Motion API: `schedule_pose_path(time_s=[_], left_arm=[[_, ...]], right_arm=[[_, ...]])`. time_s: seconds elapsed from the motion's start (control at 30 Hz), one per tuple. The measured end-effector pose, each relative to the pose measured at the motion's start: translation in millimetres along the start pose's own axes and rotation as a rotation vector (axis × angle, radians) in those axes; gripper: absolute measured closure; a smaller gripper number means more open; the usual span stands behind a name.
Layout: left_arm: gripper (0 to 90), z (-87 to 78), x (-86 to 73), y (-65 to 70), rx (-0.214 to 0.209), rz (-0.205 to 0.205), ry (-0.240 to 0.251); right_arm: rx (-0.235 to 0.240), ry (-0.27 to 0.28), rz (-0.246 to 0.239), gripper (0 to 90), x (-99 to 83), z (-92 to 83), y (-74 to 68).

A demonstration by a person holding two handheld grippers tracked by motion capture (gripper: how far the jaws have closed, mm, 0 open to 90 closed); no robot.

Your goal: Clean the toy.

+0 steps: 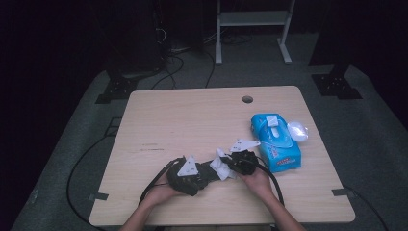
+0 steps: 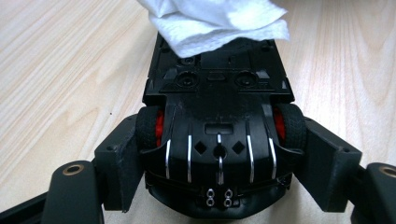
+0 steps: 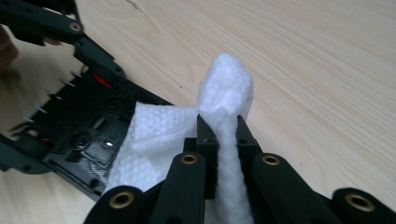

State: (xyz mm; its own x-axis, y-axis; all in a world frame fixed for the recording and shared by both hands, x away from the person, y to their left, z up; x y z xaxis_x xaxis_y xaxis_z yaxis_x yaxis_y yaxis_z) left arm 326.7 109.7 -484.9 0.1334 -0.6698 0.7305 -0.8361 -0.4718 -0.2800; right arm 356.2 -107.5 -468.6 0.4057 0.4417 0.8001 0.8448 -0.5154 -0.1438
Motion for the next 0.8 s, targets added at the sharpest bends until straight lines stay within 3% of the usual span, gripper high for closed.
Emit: schedule_pose_path(time_s=[0.17, 0.23, 0.3, 0.37, 0.4, 0.57, 0.73, 0.8], left_arm=[[25.0, 0.3, -0.6, 0.0, 0.000, -0.003, 0.003], [25.0, 0.6, -1.1, 0.3, 0.001, -0.001, -0.007], [24.9, 0.9, -1.2, 0.4, 0.003, -0.002, -0.014], [25.0, 0.3, -1.4, -0.4, 0.006, 0.005, -0.017], [25.0, 0.0, -1.2, -0.7, 0.003, 0.002, -0.013], [24.9, -0.2, -0.5, -0.6, 0.004, -0.001, -0.008], [24.9, 0.7, 0.0, -1.9, 0.005, 0.003, -0.011], [24.9, -0.2, 0.7, -1.4, 0.011, 0.004, -0.012]], right_arm=[[-0.042, -0.021, 0.042, 85.5, -11.2, -12.9, 12.1], [-0.023, -0.017, 0.071, 85.5, -15.9, -20.0, 12.4], [0.005, -0.027, 0.060, 85.6, -16.1, -23.2, 5.4], [0.035, -0.047, 0.020, 85.5, -14.8, -22.0, -4.5], [0.022, -0.057, -0.008, 85.6, -15.1, -21.4, -7.3], [0.032, -0.075, 0.040, 85.6, -22.1, -26.6, 1.8], [0.063, -0.080, 0.005, 85.5, -25.7, -30.4, -12.5], [0.067, -0.085, 0.007, 85.5, -27.5, -30.3, -11.9]])
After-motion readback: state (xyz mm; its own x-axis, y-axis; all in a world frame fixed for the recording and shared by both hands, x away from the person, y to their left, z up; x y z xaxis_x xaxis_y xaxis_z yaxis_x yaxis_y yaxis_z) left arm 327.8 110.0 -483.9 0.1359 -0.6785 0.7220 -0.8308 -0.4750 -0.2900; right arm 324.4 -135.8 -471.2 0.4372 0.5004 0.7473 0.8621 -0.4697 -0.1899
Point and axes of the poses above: each handheld gripper's, and its own axes: z roughly forward along the jaws, x roughly out of its top, y roughly to its right, the point moved 2 cm from there along z, roughly forward along the jaws, and after that the axes turned 12 degrees about x, right-handed, at the moved point
